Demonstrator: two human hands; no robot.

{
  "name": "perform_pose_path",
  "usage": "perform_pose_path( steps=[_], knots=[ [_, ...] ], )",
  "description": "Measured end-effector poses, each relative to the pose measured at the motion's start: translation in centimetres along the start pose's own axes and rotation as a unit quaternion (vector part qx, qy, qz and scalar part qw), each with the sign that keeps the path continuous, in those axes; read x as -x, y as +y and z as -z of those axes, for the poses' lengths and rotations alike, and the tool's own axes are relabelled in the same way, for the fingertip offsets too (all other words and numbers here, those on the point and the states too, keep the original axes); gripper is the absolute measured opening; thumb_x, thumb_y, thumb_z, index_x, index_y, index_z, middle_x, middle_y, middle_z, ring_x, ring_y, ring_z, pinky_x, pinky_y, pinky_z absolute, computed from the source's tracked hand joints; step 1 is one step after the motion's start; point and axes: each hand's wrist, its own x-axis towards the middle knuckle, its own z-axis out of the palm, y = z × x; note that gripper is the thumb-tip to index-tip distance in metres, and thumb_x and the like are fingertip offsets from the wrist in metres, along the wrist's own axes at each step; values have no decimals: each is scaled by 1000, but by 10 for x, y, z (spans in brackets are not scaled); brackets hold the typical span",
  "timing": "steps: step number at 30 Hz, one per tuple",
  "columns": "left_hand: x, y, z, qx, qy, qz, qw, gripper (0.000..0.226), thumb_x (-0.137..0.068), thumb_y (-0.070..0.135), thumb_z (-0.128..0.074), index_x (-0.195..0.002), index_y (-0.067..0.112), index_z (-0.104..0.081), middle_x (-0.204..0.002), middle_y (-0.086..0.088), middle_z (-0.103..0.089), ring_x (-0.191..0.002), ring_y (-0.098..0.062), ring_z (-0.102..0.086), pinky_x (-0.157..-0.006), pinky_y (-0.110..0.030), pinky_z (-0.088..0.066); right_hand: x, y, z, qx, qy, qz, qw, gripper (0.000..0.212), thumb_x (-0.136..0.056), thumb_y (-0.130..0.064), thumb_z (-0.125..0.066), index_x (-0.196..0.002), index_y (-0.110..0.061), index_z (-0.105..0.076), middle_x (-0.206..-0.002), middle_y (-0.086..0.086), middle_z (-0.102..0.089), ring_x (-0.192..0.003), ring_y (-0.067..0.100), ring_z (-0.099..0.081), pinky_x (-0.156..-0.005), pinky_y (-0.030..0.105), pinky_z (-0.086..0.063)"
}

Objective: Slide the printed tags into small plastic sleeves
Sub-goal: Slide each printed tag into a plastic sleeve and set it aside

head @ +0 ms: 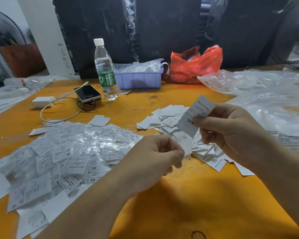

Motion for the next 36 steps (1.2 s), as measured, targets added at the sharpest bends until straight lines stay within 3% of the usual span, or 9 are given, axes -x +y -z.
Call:
perform_pose_path(
  steps=[9, 17, 22, 30, 36],
  knots=[
    [0, 0, -1, -6, -5, -2, 1000, 14, -90, 16, -64, -77, 20, -68, -65, 7, -65, -58, -9, -53, -58, -19, -46, 2, 4, -4, 17, -19, 3, 1000, 20, -65, -20, -73, -84, -14, -77, -76, 9, -71, -54, 14, -52, -51, 22, -48],
    [0, 0, 0, -11, -7, -1, 1000, 10, -90, 18, -65, -81, 19, -69, -66, 8, -66, -58, -6, -55, -57, -16, -47, 4, 7, -5, 36, -43, 8, 998, 21, -67, -19, -73, -87, -14, -77, -76, 7, -71, -56, 15, -54, -52, 22, -48],
    [1, 3, 1, 10, -2, -7, 1000, 8, -81, 29, -68, -77, 22, -70, -66, 6, -66, -58, -8, -54, -57, -19, -47, 3, 4, -3, 47, -39, 8, 998, 23, -68, -18, -73, -90, -12, -76, -78, 9, -72, -55, 14, -54, -52, 21, -47],
    [1, 4, 2, 11, 2, -24, 1000, 13, -89, 20, -66, -77, 19, -68, -65, 5, -64, -58, -11, -53, -57, -19, -46, 4, 3, -4, 29, 0, 28, 999, 24, -67, -19, -72, -90, -12, -74, -74, 5, -71, -54, 13, -54, -51, 21, -48],
    [0, 2, 1, 23, -3, -23, 999, 14, -89, 18, -68, -75, 20, -68, -64, 3, -64, -56, -11, -53, -55, -19, -46, 6, 6, -8, 18, -23, 33, 999, 15, -68, -20, -72, -83, -17, -76, -74, 6, -71, -53, 14, -53, -52, 22, -48]
  ],
)
